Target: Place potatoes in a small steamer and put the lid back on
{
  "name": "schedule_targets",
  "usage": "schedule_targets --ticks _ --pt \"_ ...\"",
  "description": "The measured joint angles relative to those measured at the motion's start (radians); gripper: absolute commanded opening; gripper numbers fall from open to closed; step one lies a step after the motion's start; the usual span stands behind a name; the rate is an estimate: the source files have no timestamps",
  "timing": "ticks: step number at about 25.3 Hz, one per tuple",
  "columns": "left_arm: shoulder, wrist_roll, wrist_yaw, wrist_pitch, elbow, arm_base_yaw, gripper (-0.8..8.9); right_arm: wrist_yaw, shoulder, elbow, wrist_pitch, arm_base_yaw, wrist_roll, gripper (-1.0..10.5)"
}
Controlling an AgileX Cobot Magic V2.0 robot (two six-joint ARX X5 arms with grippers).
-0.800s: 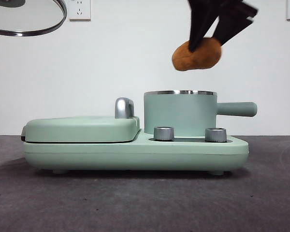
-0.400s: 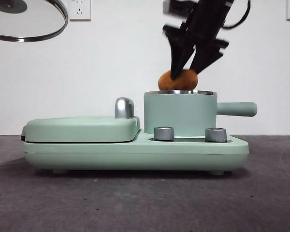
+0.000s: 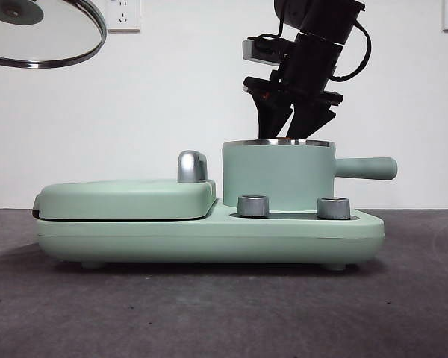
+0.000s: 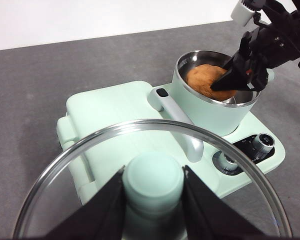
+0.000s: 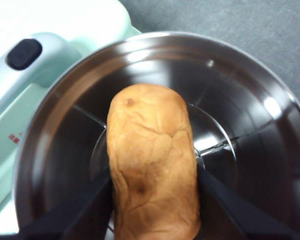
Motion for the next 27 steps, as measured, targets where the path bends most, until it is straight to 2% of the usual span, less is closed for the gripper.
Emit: schedule_targets --ticks 7,10,16,21,27 --pt "0.0 0.0 0.0 0.0 0.0 0.0 0.1 0.002 0.012 0.0 -0.017 0.0 0.0 2.5" --pt "0.0 0.0 0.0 0.0 0.0 0.0 0.1 0.001 0.012 0.0 -0.017 0.0 0.0 3.4" --pt "0.0 0.0 0.0 0.0 0.0 0.0 0.1 0.001 -0.003 0.002 0.011 0.0 0.0 3.4" --pt "0.0 0.003 0.0 0.0 0.0 0.0 0.1 0.001 -0.22 -0.005 -0.037 0.0 0.001 3.3" --pt "0.0 0.008 0.0 0.0 0.0 0.0 0.1 0.013 -0.518 -0.277 0.055 0.0 0.002 3.3"
